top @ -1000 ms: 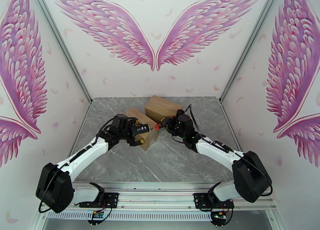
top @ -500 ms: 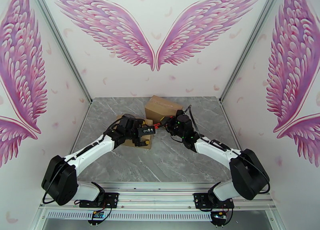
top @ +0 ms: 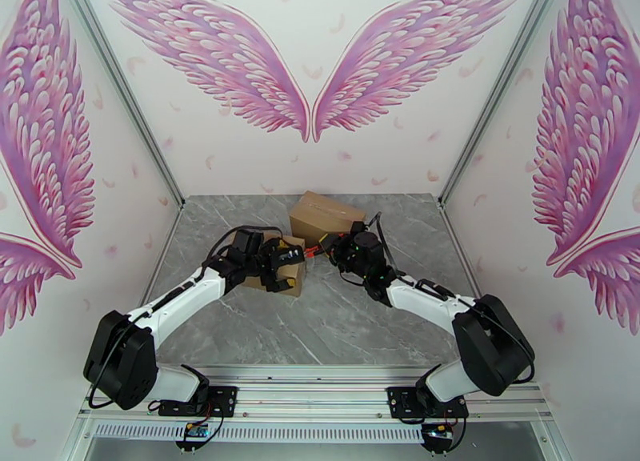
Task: Unpack the express box
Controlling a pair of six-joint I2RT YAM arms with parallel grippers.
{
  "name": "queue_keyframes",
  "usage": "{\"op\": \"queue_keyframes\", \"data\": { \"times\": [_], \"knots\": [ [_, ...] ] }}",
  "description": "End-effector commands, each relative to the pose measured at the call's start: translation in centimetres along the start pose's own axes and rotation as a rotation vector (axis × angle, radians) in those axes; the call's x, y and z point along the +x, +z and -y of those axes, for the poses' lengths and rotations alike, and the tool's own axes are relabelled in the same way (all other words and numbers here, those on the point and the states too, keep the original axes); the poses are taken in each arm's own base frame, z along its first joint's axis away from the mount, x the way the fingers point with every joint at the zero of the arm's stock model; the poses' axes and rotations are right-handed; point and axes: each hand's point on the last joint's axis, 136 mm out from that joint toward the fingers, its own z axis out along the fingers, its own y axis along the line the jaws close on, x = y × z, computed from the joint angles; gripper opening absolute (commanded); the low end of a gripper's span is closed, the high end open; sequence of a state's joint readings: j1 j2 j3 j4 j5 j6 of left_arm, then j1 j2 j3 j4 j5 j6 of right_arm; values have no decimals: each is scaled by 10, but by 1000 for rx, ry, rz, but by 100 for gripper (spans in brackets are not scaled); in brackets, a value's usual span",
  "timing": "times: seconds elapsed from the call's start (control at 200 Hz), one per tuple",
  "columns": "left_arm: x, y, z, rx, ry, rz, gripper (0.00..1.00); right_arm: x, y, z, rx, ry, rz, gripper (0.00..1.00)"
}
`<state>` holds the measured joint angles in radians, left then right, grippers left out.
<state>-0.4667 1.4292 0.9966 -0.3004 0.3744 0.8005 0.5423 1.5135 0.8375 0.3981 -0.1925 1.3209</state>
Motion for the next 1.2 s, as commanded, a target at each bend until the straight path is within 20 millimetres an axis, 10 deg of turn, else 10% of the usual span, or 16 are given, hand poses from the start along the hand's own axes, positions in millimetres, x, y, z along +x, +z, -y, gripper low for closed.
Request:
{"op": "queue_keyframes", "data": {
  "times": [0.0, 0.695, 1.194],
  "knots": [
    [-26, -22, -80, -294, -45, 78, 98, 75, -6, 13, 36, 28, -277, 0],
    [-15, -22, -77, -269, -91, 53, 98, 57, -32, 23, 139, -22, -231, 0],
    [-16, -18, -12, -41, 7, 76, 97, -4, -43, -2, 64, -66, 9, 0]
  ]
}}
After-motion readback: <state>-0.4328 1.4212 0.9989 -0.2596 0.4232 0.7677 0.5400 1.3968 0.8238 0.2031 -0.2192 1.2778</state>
